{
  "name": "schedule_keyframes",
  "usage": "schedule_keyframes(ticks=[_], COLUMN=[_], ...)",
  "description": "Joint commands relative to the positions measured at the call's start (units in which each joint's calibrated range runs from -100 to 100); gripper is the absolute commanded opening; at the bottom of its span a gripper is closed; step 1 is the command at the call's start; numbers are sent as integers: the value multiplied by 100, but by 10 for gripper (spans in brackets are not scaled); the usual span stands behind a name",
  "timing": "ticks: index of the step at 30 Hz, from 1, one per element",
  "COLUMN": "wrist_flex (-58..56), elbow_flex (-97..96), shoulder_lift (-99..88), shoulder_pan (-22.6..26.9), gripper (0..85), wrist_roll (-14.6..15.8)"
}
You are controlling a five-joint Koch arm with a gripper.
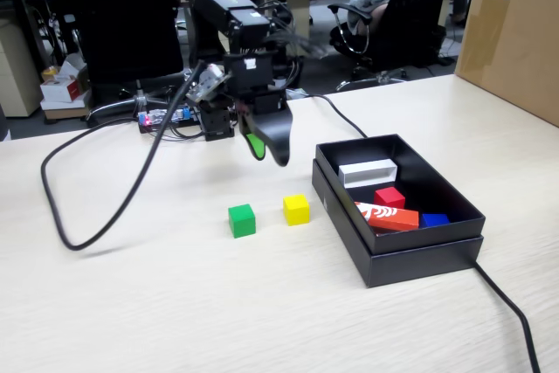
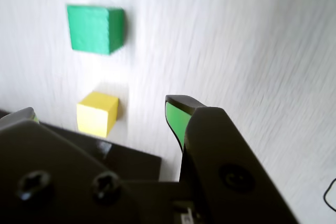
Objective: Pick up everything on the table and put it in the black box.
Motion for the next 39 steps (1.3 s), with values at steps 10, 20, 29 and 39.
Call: schedule_keyframes(ticks=[10, 20, 29, 39], wrist_flex=[1285, 1899, 2123, 2123], elbow_flex=[-224, -242, -242, -351], shoulder_lift=[369, 1195, 1654, 1746], shoulder_pan=[-293, -425, -508, -493], gripper=[476, 473, 472, 422], wrist_roll=[-220, -308, -361, -430])
